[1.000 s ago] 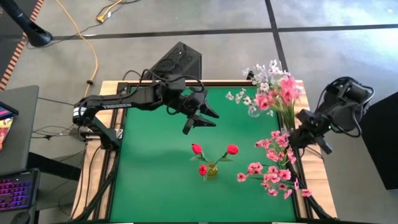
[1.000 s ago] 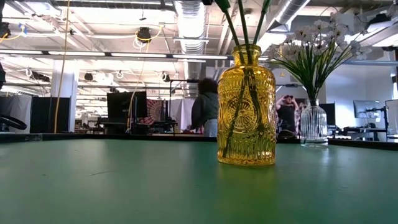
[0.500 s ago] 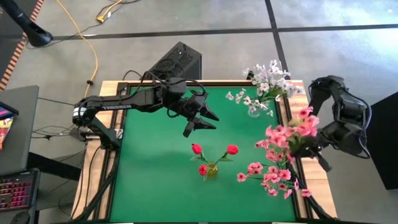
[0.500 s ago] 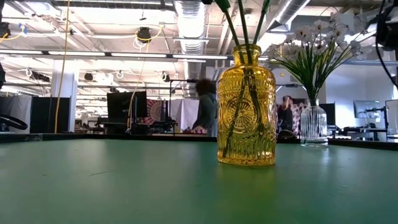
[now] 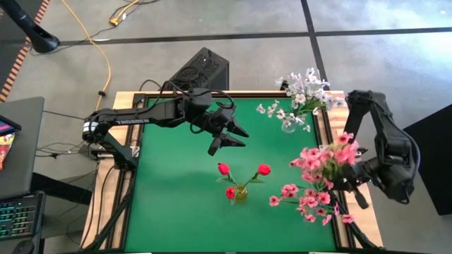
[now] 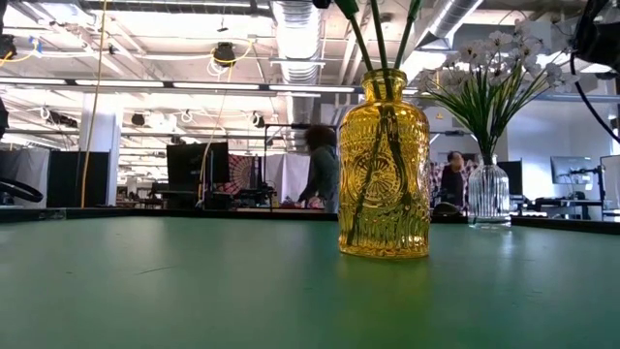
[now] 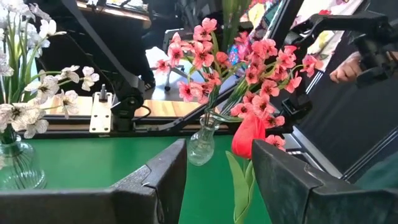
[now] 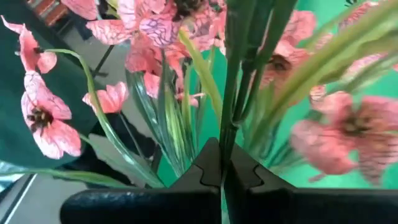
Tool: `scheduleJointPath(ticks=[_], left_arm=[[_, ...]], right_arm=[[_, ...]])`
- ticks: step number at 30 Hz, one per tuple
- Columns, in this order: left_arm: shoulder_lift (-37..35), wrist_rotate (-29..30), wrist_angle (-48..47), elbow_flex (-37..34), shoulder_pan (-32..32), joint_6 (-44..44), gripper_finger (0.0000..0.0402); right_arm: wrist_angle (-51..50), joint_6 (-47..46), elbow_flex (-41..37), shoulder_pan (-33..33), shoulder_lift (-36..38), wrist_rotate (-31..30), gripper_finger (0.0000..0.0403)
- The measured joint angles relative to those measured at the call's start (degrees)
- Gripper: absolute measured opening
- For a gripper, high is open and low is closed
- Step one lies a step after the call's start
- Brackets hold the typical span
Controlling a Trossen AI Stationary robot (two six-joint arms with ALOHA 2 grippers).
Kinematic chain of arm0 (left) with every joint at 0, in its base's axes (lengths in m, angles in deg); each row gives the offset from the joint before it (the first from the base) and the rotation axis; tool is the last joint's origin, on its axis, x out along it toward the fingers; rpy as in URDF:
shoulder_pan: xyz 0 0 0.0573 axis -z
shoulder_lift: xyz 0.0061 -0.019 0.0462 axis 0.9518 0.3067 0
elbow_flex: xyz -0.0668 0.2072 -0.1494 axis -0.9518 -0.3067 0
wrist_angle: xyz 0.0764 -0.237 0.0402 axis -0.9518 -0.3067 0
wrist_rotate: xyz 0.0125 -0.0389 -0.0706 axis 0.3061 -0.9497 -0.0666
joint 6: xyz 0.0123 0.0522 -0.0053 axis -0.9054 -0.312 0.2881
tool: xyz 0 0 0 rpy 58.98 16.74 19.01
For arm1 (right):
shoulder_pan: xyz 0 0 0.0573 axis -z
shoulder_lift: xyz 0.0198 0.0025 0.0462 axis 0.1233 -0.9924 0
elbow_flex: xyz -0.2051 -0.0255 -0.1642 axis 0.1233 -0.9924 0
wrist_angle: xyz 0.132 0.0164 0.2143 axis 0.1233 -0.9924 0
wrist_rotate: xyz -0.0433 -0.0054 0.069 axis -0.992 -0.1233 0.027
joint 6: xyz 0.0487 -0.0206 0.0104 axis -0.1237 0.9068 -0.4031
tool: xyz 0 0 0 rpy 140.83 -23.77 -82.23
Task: Sort flowers into vase by color
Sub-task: Put the bottom middle pink flowers into the bottom transparent vase
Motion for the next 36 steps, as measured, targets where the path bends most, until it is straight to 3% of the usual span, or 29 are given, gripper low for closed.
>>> scheduleJointPath(ticks=[8,15,26,36], left_arm=[[0.00,0.00,-0.02,0.00,-0.14,0.00,0.0169],[0.02,-0.01,-0.78,0.00,-0.14,0.08,0.0169],[0.04,-0.04,-1.01,0.00,-0.14,1.59,0.0169],[0.04,0.00,-0.74,0.00,-0.11,1.68,0.0169]], right_arm=[[-1.00,-0.92,0.00,-0.61,-5.81,-2.07,0.0023],[-6.36,-10.95,-2.05,-0.63,-10.24,-2.13,0.0024],[-4.77,-14.48,-3.69,-0.91,-17.05,-2.15,0.0025],[-8.60,-27.77,-3.69,-4.08,-21.82,-1.16,0.0029]])
